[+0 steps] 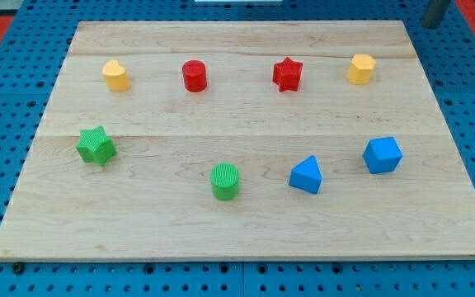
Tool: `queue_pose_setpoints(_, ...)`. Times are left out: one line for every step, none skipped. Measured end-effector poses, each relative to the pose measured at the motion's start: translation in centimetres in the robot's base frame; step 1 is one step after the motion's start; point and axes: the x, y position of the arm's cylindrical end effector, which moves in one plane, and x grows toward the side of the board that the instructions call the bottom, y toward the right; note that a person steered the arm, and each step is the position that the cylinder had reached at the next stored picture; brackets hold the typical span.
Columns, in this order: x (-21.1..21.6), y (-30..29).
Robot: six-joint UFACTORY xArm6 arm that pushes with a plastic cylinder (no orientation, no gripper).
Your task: Move towards left
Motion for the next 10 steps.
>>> queue_pose_setpoints(0.5, 0.0)
queue_pose_setpoints(0.5, 0.0)
queue_pose_setpoints(0.5, -0.4)
queue_pose_setpoints(1.0, -6.0)
queue_pose_setpoints(1.0, -10.2)
queue_pose_setpoints(1.0, -10.2)
queue_pose_setpoints(1.0, -11.3)
queue_pose_setpoints(1.0, -13.2)
queue_pose_setpoints(1.3, -15.8)
queue_pose_setpoints(1.5, -21.2)
